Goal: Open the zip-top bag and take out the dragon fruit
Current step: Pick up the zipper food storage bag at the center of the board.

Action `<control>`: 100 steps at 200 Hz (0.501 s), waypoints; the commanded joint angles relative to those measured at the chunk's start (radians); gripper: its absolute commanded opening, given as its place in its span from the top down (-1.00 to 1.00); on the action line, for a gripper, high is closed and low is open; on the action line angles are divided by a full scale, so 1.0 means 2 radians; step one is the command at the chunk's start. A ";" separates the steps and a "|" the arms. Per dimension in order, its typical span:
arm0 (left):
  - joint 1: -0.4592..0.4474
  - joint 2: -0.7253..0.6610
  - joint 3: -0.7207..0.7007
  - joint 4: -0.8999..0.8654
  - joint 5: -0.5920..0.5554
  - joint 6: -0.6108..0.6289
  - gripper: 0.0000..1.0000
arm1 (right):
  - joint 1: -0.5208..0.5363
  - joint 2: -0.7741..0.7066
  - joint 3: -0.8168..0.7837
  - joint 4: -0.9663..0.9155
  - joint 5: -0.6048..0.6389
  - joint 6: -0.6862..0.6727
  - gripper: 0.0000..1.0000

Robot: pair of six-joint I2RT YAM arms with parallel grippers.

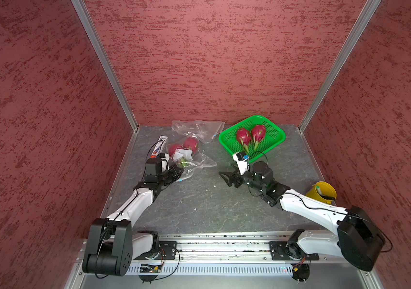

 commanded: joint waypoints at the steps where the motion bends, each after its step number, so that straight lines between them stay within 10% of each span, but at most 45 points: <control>1: -0.006 -0.015 0.029 -0.034 0.026 0.013 1.00 | 0.037 0.014 0.015 0.062 0.063 -0.090 -0.65; 100: -0.029 -0.006 0.069 -0.030 0.093 -0.011 1.00 | 0.114 0.170 0.075 0.217 0.129 -0.301 -0.35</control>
